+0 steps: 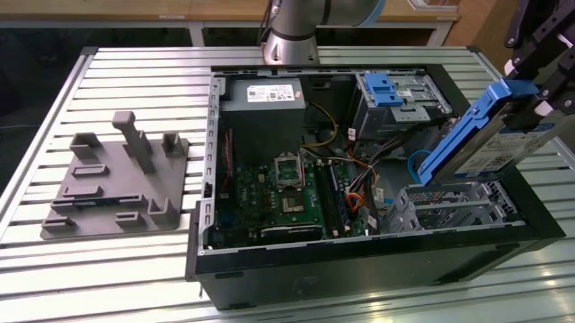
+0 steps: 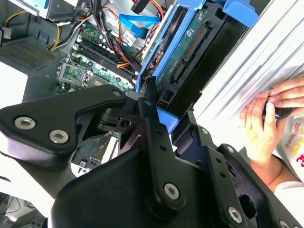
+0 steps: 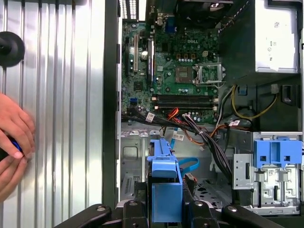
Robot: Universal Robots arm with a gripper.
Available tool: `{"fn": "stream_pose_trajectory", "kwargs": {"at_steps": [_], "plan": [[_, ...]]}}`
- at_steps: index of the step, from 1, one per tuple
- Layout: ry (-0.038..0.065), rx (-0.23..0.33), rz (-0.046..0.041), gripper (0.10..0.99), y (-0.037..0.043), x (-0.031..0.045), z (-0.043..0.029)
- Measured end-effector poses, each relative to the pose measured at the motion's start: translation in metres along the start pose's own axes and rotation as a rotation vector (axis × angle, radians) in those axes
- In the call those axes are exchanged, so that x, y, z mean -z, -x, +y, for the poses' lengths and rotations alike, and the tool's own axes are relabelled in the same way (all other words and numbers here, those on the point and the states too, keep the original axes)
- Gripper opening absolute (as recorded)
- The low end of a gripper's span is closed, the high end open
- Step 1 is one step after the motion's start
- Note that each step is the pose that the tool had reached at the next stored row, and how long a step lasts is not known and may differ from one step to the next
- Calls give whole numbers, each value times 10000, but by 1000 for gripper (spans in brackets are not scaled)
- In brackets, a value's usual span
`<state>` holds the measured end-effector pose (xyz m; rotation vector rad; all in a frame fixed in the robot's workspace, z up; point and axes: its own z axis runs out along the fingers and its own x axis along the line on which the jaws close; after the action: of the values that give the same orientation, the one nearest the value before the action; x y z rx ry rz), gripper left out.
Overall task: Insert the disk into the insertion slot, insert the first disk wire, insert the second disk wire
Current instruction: 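Insert the disk into the insertion slot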
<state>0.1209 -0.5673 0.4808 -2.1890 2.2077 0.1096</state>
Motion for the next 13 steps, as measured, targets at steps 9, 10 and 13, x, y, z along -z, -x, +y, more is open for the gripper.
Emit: {"fn": "stream_pose_trajectory", "kwargs": {"at_steps": [9,10,13], "plan": [[1,0,1,361,-3,-47,-1],[0,0,0,361,-3,-51,-1],[1,4,1,361,-4,-64,-2]]}}
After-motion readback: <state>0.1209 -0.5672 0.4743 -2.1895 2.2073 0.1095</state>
